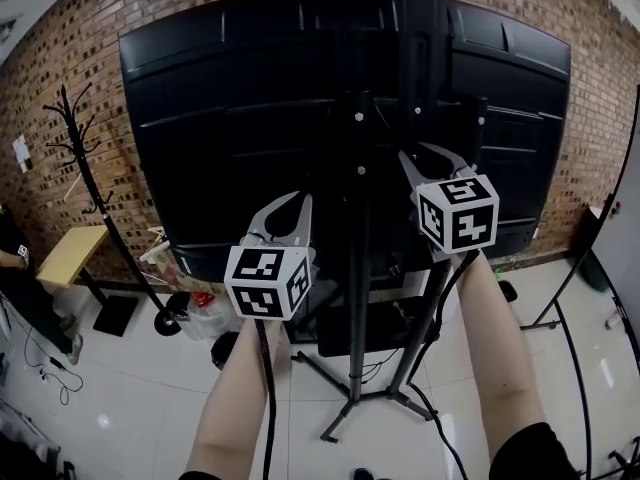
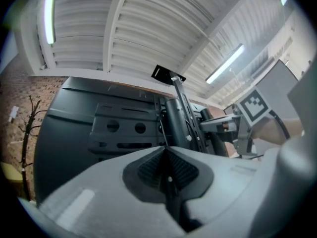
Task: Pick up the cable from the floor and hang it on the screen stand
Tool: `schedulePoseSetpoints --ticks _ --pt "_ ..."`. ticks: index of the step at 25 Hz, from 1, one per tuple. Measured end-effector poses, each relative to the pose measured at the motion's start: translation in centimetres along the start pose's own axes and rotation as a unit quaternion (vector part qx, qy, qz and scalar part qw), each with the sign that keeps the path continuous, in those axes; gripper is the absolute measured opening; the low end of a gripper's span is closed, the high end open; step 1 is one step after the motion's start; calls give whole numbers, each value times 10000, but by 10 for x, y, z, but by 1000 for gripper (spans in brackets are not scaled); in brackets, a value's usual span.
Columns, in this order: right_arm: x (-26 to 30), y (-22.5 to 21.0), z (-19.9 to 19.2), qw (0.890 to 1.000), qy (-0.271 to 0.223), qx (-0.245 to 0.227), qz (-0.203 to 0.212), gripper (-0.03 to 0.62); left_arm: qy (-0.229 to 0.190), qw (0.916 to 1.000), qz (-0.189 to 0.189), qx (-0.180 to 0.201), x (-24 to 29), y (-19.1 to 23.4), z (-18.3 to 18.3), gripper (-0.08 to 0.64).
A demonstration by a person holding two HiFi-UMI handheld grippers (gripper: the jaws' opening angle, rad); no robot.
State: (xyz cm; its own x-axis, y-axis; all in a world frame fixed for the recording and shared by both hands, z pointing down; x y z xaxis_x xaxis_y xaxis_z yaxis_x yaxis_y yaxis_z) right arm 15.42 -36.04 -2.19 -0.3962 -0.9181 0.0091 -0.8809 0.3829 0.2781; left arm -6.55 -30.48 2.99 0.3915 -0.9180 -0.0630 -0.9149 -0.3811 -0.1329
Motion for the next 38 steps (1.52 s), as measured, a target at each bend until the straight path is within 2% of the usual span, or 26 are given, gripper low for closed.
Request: schedulePoseSetpoints --ticks 9,13,18,21,26,31,38 --pt "-53 33 -6 9975 -597 371 12 77 -114 9996 233 101 -43 7 -9 5" --pt "-73 61 -1 9960 -844 274 67 54 -393 9987 193 254 -71 3 -2 5" --pt "-101 100 -5 9918 -1241 191 227 25 -578 9975 -39 411 -109 -4 -5 5" --pt "-114 126 -15 9903 -1347 112 333 23 -637 9973 -149 346 -132 -8 -11 5" --pt "-135 171 -34 9888 -1434 -235 341 18 -699 9974 -73 173 -159 -13 -37 5" --pt "-148 215 -65 9900 -1337 -74 452 14 -423 9986 -331 4 -171 -34 -74 5" --pt "-159 239 -116 9913 -1082 429 612 8 98 9984 -522 -169 -190 -57 -127 5"
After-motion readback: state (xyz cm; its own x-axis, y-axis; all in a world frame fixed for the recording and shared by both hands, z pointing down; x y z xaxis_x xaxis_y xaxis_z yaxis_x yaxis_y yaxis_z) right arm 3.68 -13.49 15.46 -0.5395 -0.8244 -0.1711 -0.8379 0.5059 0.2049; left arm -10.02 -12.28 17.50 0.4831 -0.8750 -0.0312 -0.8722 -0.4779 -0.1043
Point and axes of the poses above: the fingertips, and each gripper's own axes: x forward along the fingers, y to its left, z out of its top, the point moved 7 cm from there along -x, backward along the fingers, and after that the axes turned 11 degrees about y, right-handed, at the moved point
